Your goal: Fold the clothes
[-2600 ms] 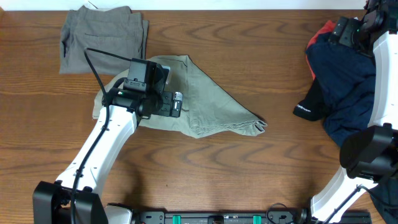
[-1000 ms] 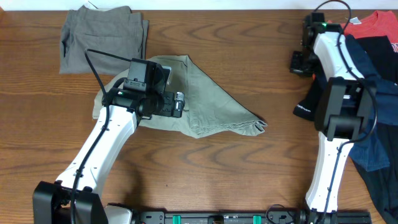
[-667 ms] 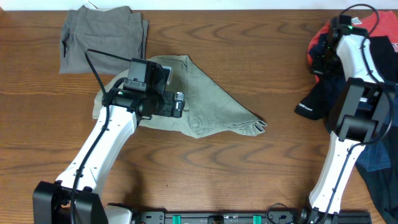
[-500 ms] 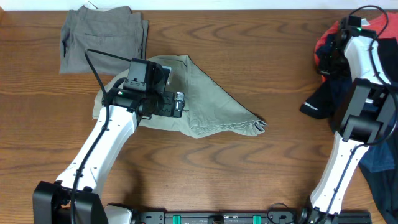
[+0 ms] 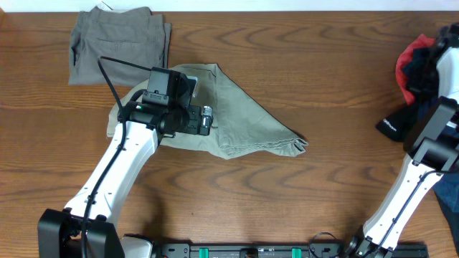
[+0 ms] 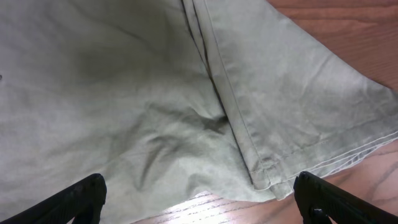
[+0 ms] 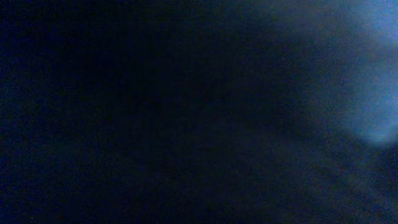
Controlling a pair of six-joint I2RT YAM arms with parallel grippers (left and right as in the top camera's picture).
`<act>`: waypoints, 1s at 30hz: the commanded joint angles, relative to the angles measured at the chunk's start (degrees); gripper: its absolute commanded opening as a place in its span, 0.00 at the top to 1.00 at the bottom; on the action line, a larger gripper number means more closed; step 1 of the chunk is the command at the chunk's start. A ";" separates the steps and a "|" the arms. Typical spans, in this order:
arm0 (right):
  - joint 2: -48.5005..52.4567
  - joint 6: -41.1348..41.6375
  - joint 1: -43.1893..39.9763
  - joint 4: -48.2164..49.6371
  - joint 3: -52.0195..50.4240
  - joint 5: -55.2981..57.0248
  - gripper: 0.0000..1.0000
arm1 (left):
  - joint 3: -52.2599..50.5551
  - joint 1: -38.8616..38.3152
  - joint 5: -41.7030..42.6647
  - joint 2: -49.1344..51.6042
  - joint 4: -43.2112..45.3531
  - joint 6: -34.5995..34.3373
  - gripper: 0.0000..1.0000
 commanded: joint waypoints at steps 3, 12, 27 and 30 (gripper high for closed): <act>-1.11 1.01 -0.22 -5.05 11.91 -4.92 0.99 | 0.20 0.15 0.09 0.04 -0.17 -0.09 0.02; -6.03 1.03 3.54 -18.60 22.32 -21.31 0.99 | 0.20 0.15 0.09 0.04 -0.17 -0.09 0.02; -6.40 10.73 14.58 -29.66 8.26 -8.81 0.99 | 0.20 0.15 0.09 0.04 -0.17 -0.09 0.02; -6.40 14.03 15.10 -29.64 3.37 -3.93 0.99 | 0.20 0.15 0.09 0.04 -0.17 -0.09 0.02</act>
